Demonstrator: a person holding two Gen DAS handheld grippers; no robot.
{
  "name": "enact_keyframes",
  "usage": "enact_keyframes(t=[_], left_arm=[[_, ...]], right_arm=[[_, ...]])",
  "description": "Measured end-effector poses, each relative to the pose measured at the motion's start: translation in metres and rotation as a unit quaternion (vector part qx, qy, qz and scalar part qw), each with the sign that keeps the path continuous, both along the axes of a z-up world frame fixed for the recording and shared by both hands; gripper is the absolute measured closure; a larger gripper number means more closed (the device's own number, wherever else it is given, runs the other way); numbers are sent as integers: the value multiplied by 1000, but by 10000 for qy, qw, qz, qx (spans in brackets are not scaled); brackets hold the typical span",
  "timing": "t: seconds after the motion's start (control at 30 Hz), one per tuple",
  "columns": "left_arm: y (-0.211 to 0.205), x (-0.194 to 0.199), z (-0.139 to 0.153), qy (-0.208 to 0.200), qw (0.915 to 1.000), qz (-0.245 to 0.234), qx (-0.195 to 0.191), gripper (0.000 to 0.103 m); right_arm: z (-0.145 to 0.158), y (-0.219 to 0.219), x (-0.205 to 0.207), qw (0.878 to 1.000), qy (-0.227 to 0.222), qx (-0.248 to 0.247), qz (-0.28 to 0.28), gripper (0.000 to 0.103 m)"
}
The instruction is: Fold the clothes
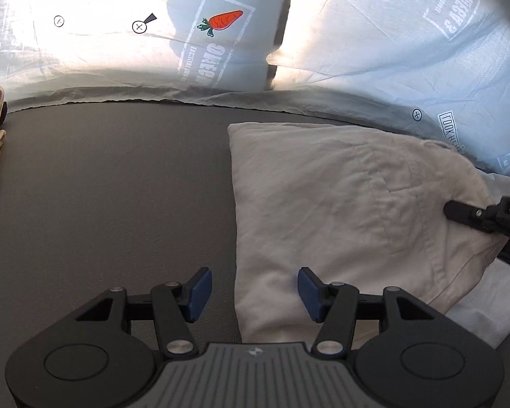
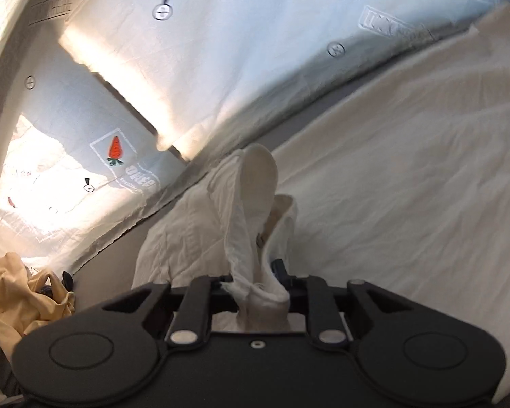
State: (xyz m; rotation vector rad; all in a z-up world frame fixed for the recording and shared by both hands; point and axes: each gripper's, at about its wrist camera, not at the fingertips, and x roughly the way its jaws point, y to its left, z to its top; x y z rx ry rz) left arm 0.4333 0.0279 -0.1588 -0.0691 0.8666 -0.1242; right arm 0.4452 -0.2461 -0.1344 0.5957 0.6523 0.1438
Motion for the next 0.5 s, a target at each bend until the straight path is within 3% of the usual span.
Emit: enact_keyframes(t=[0.07,0.17,0.23,0.3,0.37,0.5], left_arm=[[-4,1,-7,108,9999,-10,98,41],[-8,2,-19,282,9994,32,173,38],[-12,2,-22,269,9993,34,275,37],[-17,1,-19,245,9986,14,470,37],[-22,-1,-15,216,9978,57,622,37],[-36,-9,1,2,9970,262,729,37]], right_arm=[[19,-7,-6,9994,-289,-11,-163,86],[-4,-12,9,9927,426,-1108,-200,83],[-26,-20,13,9886,816,-1257,-158,74],[-25,-26,6,9880,731,-1332,-288,56],[-20,-30,-1,9851,634,-1567,-320,44],[-9,-44,-28,9806,220,-1947,-88,37]])
